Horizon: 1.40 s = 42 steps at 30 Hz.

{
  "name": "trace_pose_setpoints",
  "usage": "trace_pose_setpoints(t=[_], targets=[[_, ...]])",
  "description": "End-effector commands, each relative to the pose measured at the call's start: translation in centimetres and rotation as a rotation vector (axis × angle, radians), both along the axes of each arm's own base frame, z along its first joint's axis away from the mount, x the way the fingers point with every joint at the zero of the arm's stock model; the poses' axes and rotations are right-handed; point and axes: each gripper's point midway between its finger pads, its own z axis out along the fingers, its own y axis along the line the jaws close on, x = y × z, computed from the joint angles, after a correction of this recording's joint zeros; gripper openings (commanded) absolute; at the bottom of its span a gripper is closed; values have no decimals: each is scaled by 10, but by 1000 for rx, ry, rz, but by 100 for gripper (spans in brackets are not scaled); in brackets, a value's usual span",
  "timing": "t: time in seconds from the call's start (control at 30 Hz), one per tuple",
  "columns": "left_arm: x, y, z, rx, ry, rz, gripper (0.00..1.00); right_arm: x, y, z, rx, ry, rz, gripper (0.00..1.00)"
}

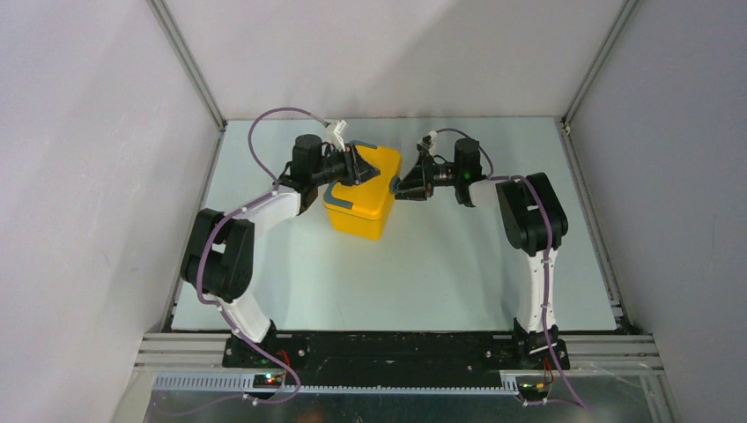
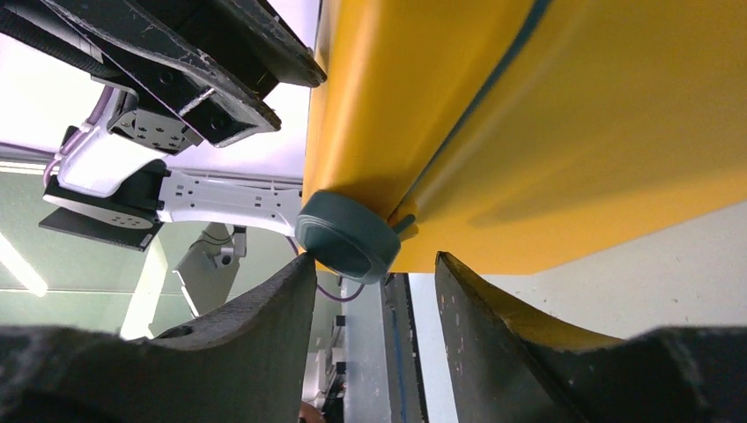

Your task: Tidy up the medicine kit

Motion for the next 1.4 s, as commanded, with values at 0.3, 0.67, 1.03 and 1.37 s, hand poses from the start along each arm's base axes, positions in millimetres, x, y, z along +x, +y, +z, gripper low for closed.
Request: trace_pose_setpoints(t=[0.3,0.67,1.03,1.37], targets=[[-35,11,-86,159,259,0,35,-4,10,43,36,-92,-14,65],[-36,10,-87,160,264,-1,35,8,-2,32,-36,-10,-99,60],[-35,9,-89,162,268,-4,35,7,0,28,-38,24,-98,59],[-36,8,-90,165,270,-7,35,9,3,31,-34,51,-105,54]])
